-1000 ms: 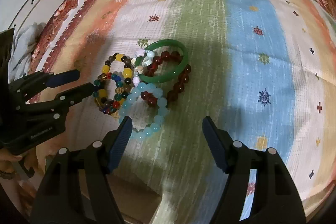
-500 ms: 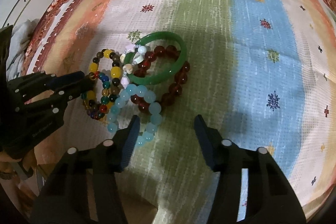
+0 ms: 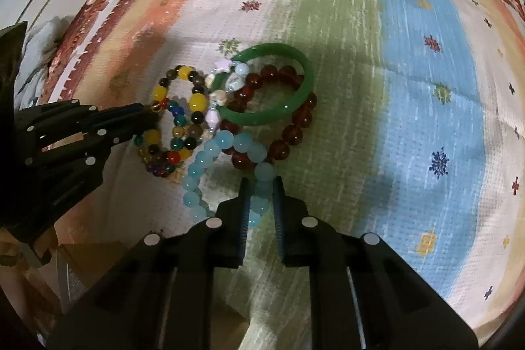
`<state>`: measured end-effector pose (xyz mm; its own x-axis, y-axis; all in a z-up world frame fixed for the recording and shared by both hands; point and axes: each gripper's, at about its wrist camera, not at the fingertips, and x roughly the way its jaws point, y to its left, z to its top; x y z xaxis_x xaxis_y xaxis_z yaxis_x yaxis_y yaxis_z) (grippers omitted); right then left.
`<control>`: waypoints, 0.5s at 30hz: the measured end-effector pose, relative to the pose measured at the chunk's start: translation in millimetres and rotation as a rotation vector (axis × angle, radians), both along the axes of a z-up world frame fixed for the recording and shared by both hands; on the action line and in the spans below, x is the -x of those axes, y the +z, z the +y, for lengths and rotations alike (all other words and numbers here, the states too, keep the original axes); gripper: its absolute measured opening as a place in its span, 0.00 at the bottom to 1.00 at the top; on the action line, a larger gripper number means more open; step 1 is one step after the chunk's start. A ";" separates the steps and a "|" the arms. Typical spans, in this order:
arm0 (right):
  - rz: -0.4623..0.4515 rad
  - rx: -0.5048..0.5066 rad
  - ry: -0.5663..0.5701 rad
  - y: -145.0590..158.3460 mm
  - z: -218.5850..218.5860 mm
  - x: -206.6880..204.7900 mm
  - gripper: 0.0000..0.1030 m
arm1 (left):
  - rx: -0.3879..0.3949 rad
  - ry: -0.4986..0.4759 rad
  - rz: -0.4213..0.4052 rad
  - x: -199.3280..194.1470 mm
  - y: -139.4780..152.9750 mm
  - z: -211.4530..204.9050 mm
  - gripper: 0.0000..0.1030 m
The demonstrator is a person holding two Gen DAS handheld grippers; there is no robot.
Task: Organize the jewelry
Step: 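Grasp the multicolour beaded bracelet with the left tool while the right grasps the light-blue bracelet, then lift both held bracelets and carry them toward the silver tin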
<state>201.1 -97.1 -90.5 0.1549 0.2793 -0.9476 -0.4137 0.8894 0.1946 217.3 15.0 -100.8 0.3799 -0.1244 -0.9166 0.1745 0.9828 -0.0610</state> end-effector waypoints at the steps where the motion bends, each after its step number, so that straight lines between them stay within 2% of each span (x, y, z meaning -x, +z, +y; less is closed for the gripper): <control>1: -0.003 -0.003 0.001 1.5 0.0 0.4 0.12 | 0.003 0.001 -0.002 0.3 1.4 0.6 0.09; 15: -0.068 -0.056 0.018 30.7 -2.0 9.9 0.12 | 0.075 0.008 -0.070 15.3 34.1 2.2 0.09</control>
<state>191.3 -99.1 -59.8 0.2127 0.3346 -0.9181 -0.4437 0.8702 0.2144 202.0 17.2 -66.6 0.4441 -0.1886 -0.8759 0.1732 0.9772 -0.1226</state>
